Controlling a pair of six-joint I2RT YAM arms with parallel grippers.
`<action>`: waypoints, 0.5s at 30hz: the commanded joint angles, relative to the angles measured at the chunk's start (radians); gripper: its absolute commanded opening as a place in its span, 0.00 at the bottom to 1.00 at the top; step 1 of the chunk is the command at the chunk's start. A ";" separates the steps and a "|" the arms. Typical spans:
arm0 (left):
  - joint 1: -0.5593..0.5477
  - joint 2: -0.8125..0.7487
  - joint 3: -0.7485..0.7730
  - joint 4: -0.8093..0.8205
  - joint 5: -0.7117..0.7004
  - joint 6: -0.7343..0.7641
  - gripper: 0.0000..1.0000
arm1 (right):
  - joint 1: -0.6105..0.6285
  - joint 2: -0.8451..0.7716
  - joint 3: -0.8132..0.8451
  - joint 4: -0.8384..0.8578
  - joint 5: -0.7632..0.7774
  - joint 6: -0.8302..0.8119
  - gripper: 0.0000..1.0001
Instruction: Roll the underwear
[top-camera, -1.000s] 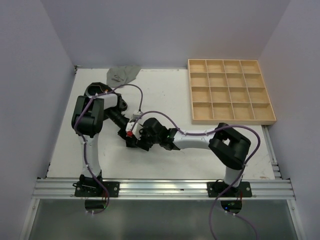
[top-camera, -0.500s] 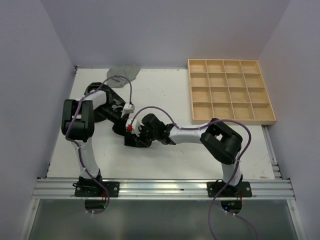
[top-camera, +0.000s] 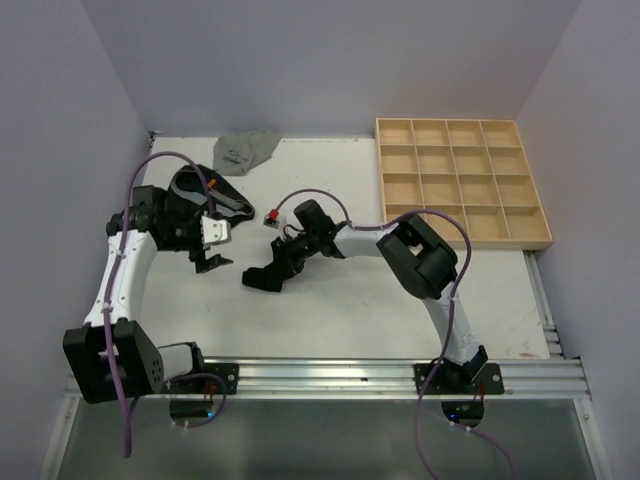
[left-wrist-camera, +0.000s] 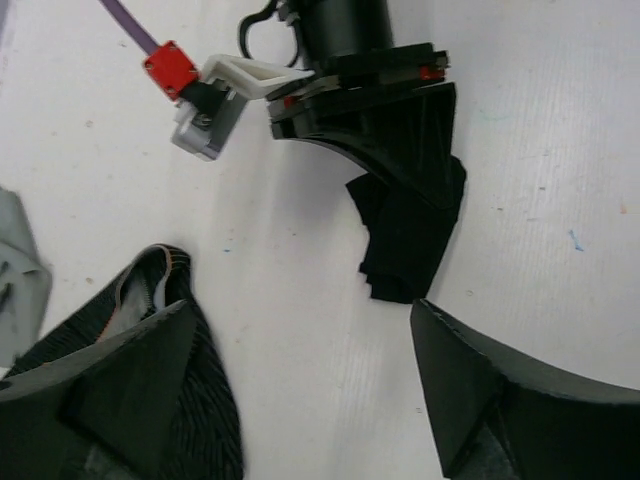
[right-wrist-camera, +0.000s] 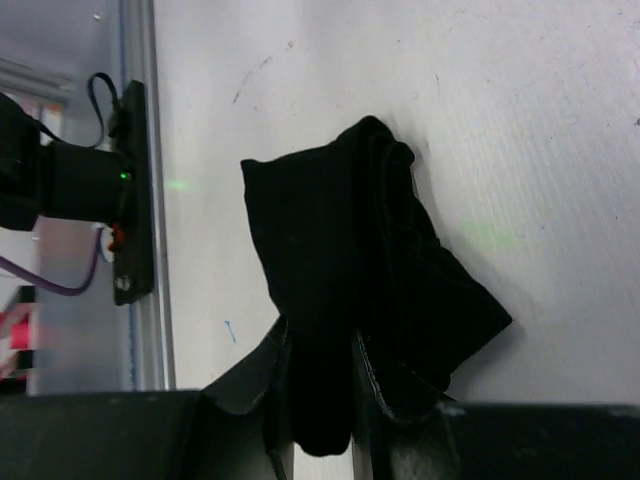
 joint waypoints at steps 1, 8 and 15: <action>-0.002 0.032 -0.048 0.019 0.023 -0.029 0.94 | -0.008 0.142 0.027 -0.176 -0.024 0.093 0.00; -0.025 0.167 -0.067 -0.210 -0.013 0.269 1.00 | -0.042 0.225 0.087 -0.236 -0.053 0.167 0.00; -0.193 -0.120 -0.386 0.391 -0.242 0.053 0.75 | -0.056 0.266 0.093 -0.238 -0.085 0.226 0.00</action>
